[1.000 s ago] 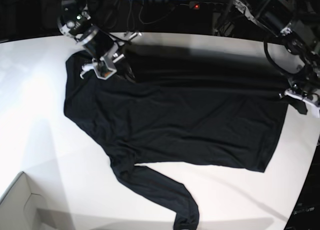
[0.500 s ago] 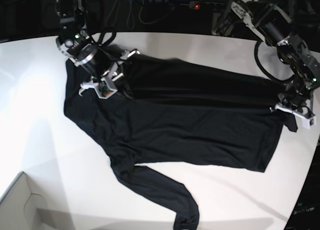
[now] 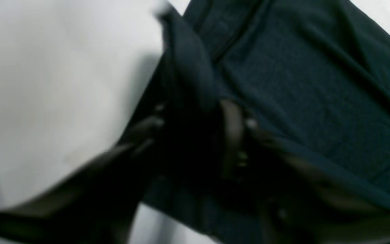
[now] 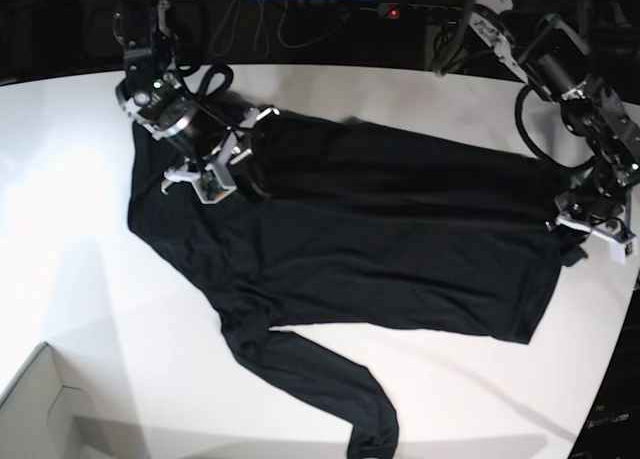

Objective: Layout the t-shirt on the table in an organized manner, then fold the t-shirt properly

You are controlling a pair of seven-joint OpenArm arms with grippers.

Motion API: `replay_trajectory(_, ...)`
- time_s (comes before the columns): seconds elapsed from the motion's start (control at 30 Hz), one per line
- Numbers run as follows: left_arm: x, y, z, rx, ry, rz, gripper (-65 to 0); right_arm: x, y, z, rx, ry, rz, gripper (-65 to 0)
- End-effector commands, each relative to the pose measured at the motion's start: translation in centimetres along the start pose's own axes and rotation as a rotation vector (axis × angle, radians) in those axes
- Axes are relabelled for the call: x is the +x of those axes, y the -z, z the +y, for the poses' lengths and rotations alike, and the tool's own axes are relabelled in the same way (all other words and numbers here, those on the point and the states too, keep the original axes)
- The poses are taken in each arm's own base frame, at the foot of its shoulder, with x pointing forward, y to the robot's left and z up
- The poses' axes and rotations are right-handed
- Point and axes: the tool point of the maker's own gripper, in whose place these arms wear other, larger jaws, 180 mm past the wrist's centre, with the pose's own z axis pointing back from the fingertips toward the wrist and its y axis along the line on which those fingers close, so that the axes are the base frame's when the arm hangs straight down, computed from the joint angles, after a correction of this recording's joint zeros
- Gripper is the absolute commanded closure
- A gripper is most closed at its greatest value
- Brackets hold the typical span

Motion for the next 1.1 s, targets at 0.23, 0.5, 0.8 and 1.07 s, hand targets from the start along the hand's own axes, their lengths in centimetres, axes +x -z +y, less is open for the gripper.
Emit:
replay_trajectory(0.23,2.7,-0.7,0.2,0.004,0.004,-0.079,-33.1,2.8,-2.5,-0.7,-0.04,-0.042,-0.083,-36.8)
replay_trajectory(0.5,0.9,-1.5,2.3,0.048,0.033,-0.039,-33.1,-1.0,-5.7,-1.1,-0.092,0.001,0.011,-36.0)
replay_trajectory(0.8,-0.6,-0.7,3.1,0.05,0.014,-0.078,-33.1,-4.1,-7.4,0.8,-0.07,0.046,0.09,-34.4)
replay_trajectory(1.07,-3.1,1.6,4.4,0.038,-0.059,-0.024,-33.1,-5.3,-7.8,0.4,-0.066,0.04,0.126,-34.0)
